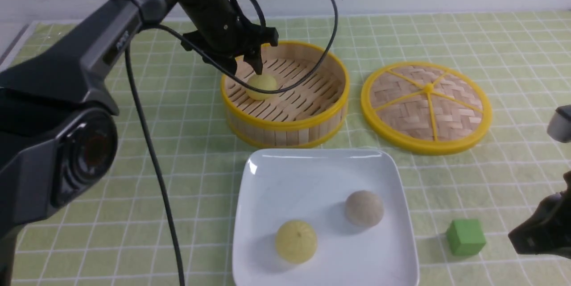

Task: Put the steamed buns into the plate on the green tablecloth.
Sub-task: 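Reach into the bamboo steamer and grasp a bun with the left gripper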

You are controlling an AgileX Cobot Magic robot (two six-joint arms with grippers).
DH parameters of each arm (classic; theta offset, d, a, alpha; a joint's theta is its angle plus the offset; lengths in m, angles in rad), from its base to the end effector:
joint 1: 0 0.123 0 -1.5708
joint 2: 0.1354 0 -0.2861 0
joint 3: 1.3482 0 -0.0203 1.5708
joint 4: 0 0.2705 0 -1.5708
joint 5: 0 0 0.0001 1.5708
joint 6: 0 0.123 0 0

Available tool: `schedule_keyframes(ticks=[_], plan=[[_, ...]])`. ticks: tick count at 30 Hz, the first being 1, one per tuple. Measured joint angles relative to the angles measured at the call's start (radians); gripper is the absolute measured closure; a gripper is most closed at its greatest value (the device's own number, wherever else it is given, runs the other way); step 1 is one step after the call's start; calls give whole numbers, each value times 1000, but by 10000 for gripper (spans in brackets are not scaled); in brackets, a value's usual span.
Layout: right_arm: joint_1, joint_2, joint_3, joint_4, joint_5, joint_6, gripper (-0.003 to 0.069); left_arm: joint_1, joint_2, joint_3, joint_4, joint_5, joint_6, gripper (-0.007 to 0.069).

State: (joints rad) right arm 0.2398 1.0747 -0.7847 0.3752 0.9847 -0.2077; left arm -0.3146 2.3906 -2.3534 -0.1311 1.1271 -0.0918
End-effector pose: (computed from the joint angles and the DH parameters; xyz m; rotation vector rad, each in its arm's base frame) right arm 0.2003 0.0877 0.2490 -0.4063 2.6960 0.4938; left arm 0.5289 -0.1874 0.2146 0.2615 2.6553 -0.3092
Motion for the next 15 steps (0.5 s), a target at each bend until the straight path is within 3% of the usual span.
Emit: schedule_keyframes(ticks=[8,13,15], plan=[[0,0,0,4,-7,0,658,0,78,-13,-15,-79,-16,250],[0,0,0,8,-8,-1,657,-1,101,-21,-25,-103,-57,408],[0,0,0,9,-8,-1,655,0,102,-23,-33,-90,-64,555]])
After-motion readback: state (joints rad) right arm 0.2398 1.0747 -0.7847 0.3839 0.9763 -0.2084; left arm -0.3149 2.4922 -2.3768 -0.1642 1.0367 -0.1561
